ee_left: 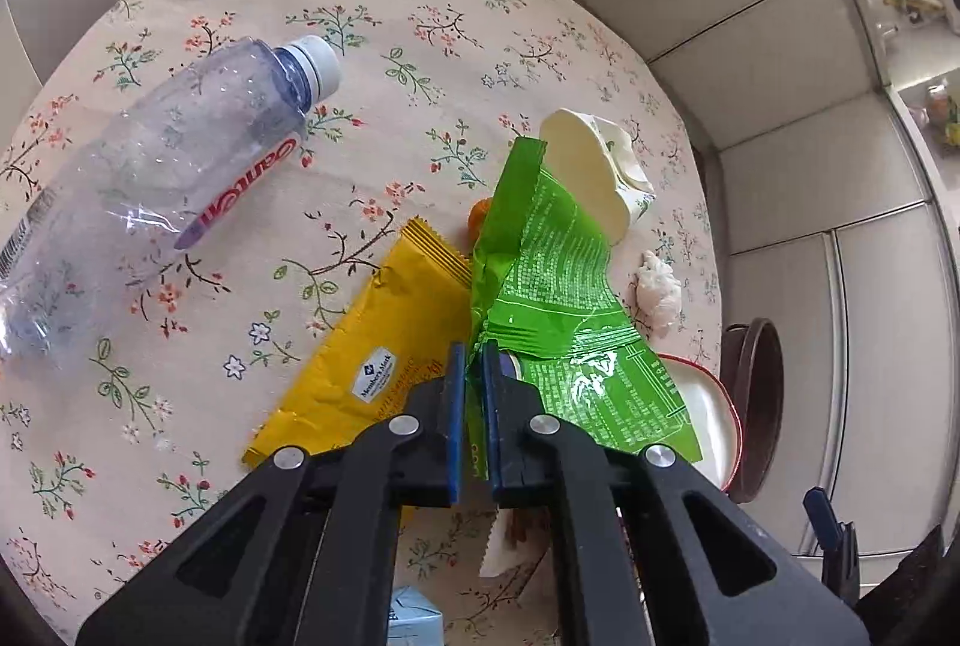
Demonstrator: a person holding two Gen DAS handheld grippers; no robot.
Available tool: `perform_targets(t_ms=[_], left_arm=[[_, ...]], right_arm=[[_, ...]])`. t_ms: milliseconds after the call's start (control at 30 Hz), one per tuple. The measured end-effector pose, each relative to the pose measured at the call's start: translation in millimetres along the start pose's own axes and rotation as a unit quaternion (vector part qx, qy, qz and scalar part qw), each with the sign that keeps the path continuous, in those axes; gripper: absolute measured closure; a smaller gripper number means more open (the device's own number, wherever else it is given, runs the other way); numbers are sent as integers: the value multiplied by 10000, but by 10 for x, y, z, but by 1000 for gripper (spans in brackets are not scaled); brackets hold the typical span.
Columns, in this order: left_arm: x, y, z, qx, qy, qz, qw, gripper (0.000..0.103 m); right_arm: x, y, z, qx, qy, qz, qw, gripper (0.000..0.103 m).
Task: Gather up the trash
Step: 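Lift the green wrapper with the left tool while the right tool approaches the red noodle cup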
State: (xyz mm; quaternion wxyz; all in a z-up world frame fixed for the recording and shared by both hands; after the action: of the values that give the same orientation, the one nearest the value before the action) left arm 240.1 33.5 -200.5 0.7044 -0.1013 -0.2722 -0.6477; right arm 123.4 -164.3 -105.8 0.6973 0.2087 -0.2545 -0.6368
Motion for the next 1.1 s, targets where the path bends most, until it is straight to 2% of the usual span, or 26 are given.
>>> perform_targets(t_ms=[67, 133, 300, 433, 500, 633, 700, 800, 967, 1100], left_arm=[[-5, 4, -96, -81, 91, 44, 9999, 94], [-30, 24, -147, -106, 97, 241, 9996, 85], [39, 91, -219, -119, -299, 381, 9988, 73], [138, 105, -273, -161, -822, 638, 9944, 72], [214, 121, -259, -122, -910, 630, 9938, 69], [312, 93, -434, -209, -717, 591, 9955, 71], [379, 60, -489, -185, -440, 426, 9979, 75], [499, 113, -379, 115, -279, 206, 9993, 91], [606, 174, -9, 701, 56, -330, 9970, 96], [668, 149, 471, 1319, 464, -794, 9870, 97]], right_arm=[[17, -23, -7, -20, -45, 13, 10000, 7], [60, -45, -17, -29, -133, 17, 9999, 7], [193, -64, -60, -103, -170, -155, 9997, 7], [207, -36, -31, -48, -132, -164, 9998, 7], [213, -31, -14, -17, -158, -130, 9998, 7], [263, -40, -35, -52, -215, -179, 9996, 7], [297, -43, -54, -76, -266, -231, 9993, 7], [314, -40, -67, -92, -205, -310, 9993, 7], [148, 9, -37, 45, 16, -174, 9998, 7], [-114, 52, -25, 181, -34, 169, 9997, 7]])
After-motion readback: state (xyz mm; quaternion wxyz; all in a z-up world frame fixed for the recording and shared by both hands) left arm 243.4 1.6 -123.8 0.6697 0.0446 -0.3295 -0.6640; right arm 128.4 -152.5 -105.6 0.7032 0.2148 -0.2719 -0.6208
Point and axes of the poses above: each gripper's, at about its wrist camera, not at the fingertips, and z roughly against the way its jaws point, x to its right, y to its top, the point moved 7 cm from there along -z, roughly the way its jaws point, and after that the axes turned 2 degrees about -z, right-handed, at the moved point
